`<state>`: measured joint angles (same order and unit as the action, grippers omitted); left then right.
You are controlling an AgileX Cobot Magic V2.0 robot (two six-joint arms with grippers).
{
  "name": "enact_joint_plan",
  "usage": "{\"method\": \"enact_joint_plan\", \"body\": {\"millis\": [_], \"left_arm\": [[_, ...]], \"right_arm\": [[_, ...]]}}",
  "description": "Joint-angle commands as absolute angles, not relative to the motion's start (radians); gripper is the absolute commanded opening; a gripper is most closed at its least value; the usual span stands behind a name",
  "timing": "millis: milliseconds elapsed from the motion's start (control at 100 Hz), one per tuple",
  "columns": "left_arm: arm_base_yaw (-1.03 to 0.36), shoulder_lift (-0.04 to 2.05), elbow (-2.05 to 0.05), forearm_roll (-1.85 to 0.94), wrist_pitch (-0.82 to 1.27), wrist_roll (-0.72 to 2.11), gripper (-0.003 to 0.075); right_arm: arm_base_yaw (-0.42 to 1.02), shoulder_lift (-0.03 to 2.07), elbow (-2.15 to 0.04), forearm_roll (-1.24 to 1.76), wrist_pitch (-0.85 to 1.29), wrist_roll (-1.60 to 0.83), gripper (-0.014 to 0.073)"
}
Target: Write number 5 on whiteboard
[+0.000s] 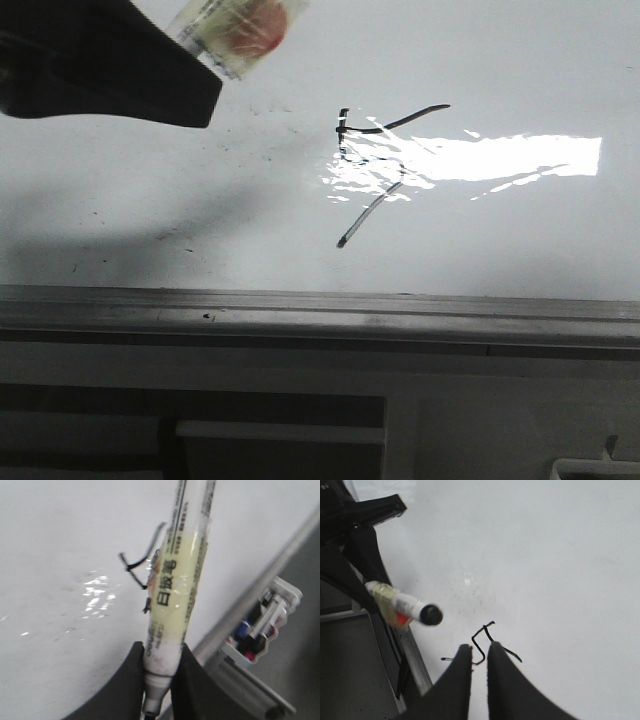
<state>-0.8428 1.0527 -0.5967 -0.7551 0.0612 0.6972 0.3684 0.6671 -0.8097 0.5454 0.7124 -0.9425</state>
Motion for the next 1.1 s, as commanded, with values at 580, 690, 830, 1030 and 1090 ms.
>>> {"method": "enact_joint_plan", "body": {"millis": [580,690,830,1030,1090], "left_arm": [[-0.972,1.300,-0.602,-1.172,-0.469,0.617,-0.0020],[-1.032,1.320,-0.605,-1.172,-0.563,0.617,-0.0020],[-1.083,1.352,-0.605,-1.175,-0.673,0.615,-0.0020],[-1.097,1.401,-0.605,-1.175,-0.748,0.615,-0.0020],[-1.097,1.414,-0.605,-1.175,-0.753,0.615,-0.0020]], "right_arm": [[0.359,0.657,-0.825,0.562,0.683,-0.878,-0.0063],[0.359,0.657,-0.825,0.562,0.681,-0.878,-0.0063],[0.359,0.657,-0.825,0.562,0.673,-0.878,-0.0063],[0.359,0.657,-0.825,0.562,0.671,-0.876,-0.0063],[0.359,0.657,-0.825,0.562,0.671,-0.876,-0.0063]]}}
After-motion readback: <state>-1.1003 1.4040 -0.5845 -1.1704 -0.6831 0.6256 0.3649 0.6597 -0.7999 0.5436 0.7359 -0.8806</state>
